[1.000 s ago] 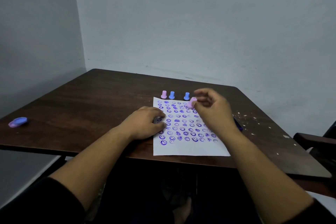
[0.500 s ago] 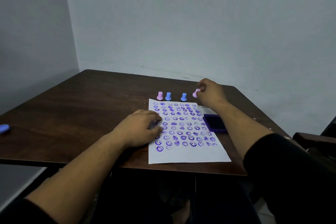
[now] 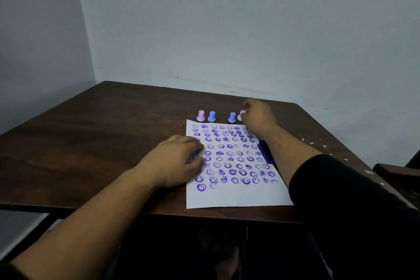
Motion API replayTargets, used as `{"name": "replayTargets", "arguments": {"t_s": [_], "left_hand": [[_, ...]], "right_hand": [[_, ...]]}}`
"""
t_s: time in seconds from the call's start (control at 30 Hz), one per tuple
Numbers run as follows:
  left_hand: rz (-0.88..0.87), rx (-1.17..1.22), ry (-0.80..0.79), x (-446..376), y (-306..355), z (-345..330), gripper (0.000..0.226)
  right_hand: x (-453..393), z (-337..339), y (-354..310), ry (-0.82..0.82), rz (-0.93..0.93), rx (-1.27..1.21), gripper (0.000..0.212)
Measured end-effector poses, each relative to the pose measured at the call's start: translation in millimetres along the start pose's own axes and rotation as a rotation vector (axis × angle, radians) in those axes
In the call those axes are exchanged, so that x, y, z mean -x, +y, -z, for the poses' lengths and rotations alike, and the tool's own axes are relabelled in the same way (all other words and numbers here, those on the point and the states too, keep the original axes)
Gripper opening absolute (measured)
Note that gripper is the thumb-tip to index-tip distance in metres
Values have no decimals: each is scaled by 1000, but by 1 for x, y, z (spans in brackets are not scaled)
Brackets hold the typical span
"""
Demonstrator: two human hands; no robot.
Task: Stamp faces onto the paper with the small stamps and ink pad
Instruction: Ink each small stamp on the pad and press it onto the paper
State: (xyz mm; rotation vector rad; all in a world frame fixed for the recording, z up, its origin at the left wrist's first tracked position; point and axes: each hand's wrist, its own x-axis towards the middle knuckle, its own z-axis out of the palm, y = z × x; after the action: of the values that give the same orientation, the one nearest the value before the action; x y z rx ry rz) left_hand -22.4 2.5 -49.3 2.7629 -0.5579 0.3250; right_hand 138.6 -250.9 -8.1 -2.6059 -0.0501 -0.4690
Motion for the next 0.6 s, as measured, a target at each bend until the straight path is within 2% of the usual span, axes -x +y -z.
{"name": "replayTargets", "arguments": {"t_s": [0.33, 0.5, 0.6], "left_hand": [[7, -1, -10, 1, 3, 1, 54], [7, 0, -18, 1, 3, 1, 55], [10, 3, -25, 1, 3, 2, 56]], "right_hand": [[2, -1, 6, -46, -11, 46, 33], [-1, 4, -6, -50, -2, 63, 49], [-2, 3, -20, -42, 50, 63, 50]]}}
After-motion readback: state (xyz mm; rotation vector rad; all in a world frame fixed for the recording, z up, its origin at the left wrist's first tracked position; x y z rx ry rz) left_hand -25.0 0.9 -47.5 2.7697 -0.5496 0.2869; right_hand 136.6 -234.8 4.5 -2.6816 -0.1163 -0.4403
